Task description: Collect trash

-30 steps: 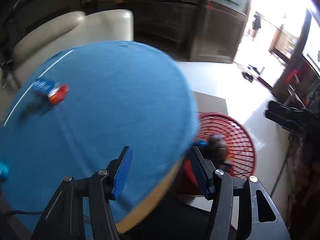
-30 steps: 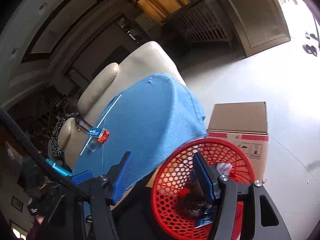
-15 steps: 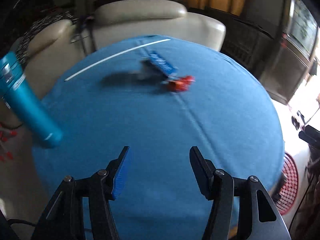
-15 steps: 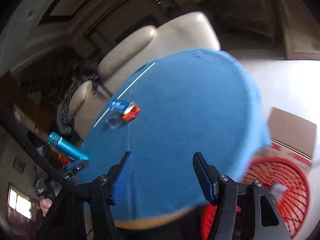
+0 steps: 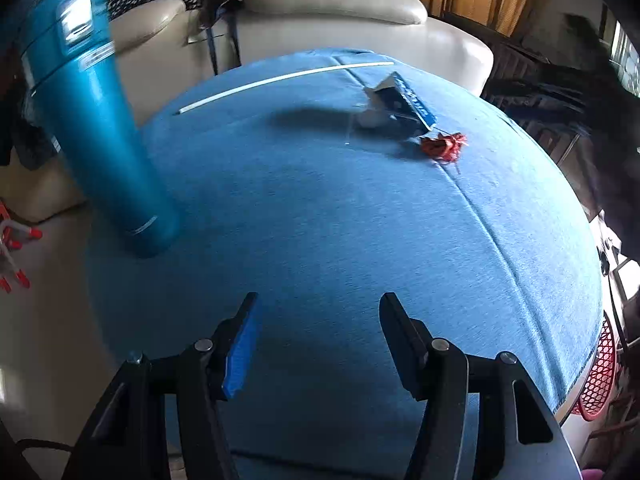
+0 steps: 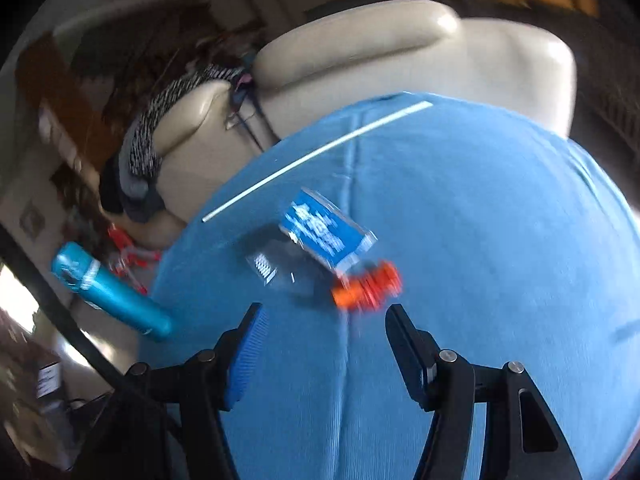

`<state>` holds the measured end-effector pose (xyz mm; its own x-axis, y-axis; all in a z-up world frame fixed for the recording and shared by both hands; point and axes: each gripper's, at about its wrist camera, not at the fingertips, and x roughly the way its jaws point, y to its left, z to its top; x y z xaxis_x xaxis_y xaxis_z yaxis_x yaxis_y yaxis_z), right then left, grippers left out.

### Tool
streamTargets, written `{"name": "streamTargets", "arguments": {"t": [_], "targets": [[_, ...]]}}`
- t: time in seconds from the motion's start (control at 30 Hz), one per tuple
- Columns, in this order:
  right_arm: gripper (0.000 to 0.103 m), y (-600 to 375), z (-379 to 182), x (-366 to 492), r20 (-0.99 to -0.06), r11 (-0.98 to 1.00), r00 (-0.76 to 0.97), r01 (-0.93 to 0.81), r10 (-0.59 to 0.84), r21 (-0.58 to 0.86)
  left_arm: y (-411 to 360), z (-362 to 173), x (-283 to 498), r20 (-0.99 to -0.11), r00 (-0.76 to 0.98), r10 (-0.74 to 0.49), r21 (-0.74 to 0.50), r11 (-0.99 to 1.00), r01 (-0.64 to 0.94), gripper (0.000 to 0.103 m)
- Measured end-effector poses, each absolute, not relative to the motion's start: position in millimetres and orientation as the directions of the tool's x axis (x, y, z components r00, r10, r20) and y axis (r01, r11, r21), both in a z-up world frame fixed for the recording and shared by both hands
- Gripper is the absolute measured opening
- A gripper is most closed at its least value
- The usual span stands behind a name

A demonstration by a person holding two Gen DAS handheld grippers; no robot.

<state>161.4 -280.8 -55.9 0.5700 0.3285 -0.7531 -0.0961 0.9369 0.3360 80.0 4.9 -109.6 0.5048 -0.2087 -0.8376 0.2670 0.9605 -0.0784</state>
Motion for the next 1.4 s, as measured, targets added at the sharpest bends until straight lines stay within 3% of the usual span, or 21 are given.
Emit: {"name": "streamTargets", "arguments": {"t": [0.03,0.23,0.47,0.53,0.6,0.73,1.07,1.1,1.17,1.27,1.3,1.33,1.37,1.4], "targets": [[0.072,-271,-59,179,-0.762,0.945,0.564,-0.130,0.319,0.300,9,-108,81,-0.836,0.506,-0.211,-0.083,0.961,0.264,0.061],[0.072,-235,-94,250,-0.840,0.962,0.497,-0.256,0.218,0.098,18,-90,94,-0.816,0.524,-0.245,-0.114,0.956,0.270,0.066],[0.072,-223,-123,284,-0.858,0.955,0.481,-0.295,0.181,0.036,-12,-76,138,-0.797,0.535,-0.279,-0.137,0.947,0.290,0.070],[0.060,-228,-122,284,-0.836,0.962,0.512,-0.265,0.200,0.068,-24,-75,156,-0.792,0.541,-0.283,-0.143,0.948,0.286,0.071],[0.039,-233,-114,276,-0.800,0.961,0.554,-0.258,0.231,0.099,-35,-74,175,-0.793,0.531,-0.299,-0.171,0.945,0.277,0.072],[0.019,-257,-99,253,-0.787,0.965,0.562,-0.204,0.255,0.167,-60,-72,219,-0.789,0.549,-0.277,-0.157,0.954,0.255,0.072],[0.016,-342,-120,184,-0.814,0.937,0.479,-0.057,0.328,0.344,-109,-108,299,-0.846,0.491,-0.208,-0.125,0.973,0.196,0.072],[0.018,-349,-119,177,-0.809,0.929,0.477,-0.045,0.343,0.368,-110,-114,297,-0.853,0.474,-0.217,-0.135,0.970,0.202,0.072],[0.018,-360,-116,171,-0.785,0.906,0.489,-0.027,0.380,0.422,-110,-123,290,-0.859,0.457,-0.232,-0.145,0.966,0.216,0.062],[0.022,-382,-107,174,-0.739,0.859,0.532,0.041,0.414,0.511,-103,-119,263,-0.833,0.483,-0.270,-0.163,0.954,0.252,0.061],[0.034,-385,-104,174,-0.732,0.859,0.549,0.049,0.404,0.510,-100,-117,252,-0.828,0.484,-0.284,-0.161,0.946,0.280,0.061],[0.065,-388,-100,176,-0.730,0.866,0.566,0.053,0.384,0.497,-98,-115,241,-0.828,0.479,-0.290,-0.153,0.940,0.304,0.060],[0.081,-388,-99,177,-0.732,0.871,0.570,0.055,0.374,0.489,-95,-115,230,-0.831,0.474,-0.291,-0.141,0.935,0.326,0.059],[0.087,-390,-97,181,-0.727,0.873,0.584,0.061,0.362,0.484,-92,-117,218,-0.841,0.458,-0.289,-0.128,0.928,0.349,0.057]]}}
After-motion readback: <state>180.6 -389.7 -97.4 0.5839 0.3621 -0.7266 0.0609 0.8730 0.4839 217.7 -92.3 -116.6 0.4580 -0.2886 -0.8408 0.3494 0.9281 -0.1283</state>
